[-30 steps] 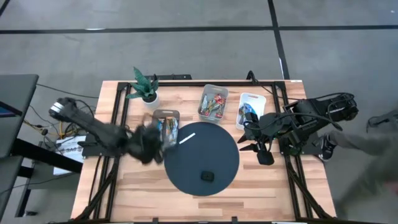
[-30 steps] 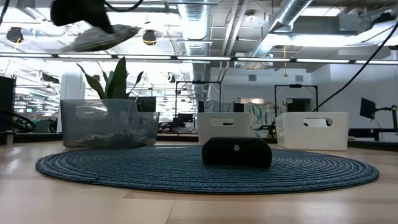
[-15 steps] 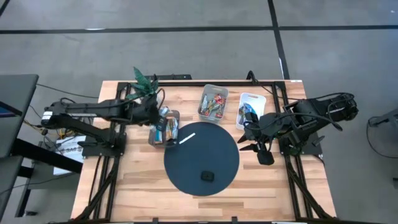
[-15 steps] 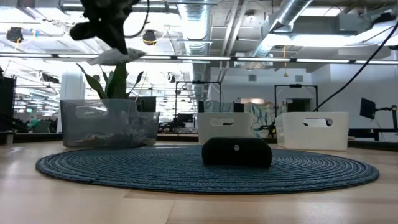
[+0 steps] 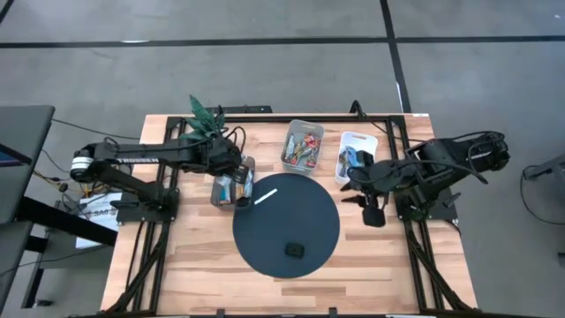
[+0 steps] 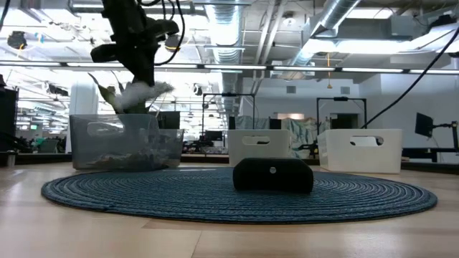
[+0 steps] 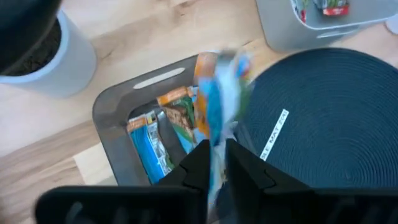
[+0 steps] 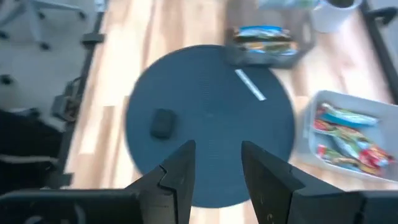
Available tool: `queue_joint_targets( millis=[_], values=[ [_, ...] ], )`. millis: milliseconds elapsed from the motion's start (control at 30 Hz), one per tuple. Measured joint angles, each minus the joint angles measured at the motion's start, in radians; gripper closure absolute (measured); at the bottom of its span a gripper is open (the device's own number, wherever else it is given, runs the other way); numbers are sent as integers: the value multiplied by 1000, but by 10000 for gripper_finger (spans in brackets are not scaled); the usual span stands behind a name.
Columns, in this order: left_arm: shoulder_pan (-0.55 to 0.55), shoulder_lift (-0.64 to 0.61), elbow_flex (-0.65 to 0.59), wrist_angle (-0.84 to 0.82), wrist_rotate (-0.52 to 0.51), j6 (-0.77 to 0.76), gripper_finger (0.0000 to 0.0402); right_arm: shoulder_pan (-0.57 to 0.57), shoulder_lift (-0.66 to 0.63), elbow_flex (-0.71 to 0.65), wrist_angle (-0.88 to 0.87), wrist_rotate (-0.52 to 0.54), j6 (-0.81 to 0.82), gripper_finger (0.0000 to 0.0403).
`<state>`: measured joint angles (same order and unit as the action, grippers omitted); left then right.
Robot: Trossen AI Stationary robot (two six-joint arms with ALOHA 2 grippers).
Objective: Pick and place Granola Bars by type
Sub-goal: Put the orange granola bar into the black transparent bin, then return to Home Position
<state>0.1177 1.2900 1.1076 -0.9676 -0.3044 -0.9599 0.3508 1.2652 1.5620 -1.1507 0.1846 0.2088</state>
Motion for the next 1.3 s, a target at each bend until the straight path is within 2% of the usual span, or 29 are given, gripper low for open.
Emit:
queue_joint_targets(
  millis=[200,300,500,633,733,867,1067,1200,1300],
  values=[
    [0,0,0,22,12,5,296,0,0,0,8,131,1,281],
    [0,0,0,31,22,8,269,0,0,0,9,161,-17,281],
    [0,-1,28,72,29,41,245,0,0,0,15,158,-67,281],
    [-13,-1,92,161,34,161,245,1,-24,0,38,99,-114,281],
    [-35,-2,163,236,47,266,247,1,-88,-20,104,53,-122,281],
    [-75,-1,265,311,32,371,248,1,-238,-161,295,22,-104,281],
    [-135,-2,395,387,-97,503,248,2,-482,-491,599,-87,-22,281],
    [-170,-2,452,414,-163,533,248,2,-635,-716,807,-165,0,281],
    [-194,-2,484,413,-221,527,248,2,-764,-856,926,-185,-7,281]
  ],
)
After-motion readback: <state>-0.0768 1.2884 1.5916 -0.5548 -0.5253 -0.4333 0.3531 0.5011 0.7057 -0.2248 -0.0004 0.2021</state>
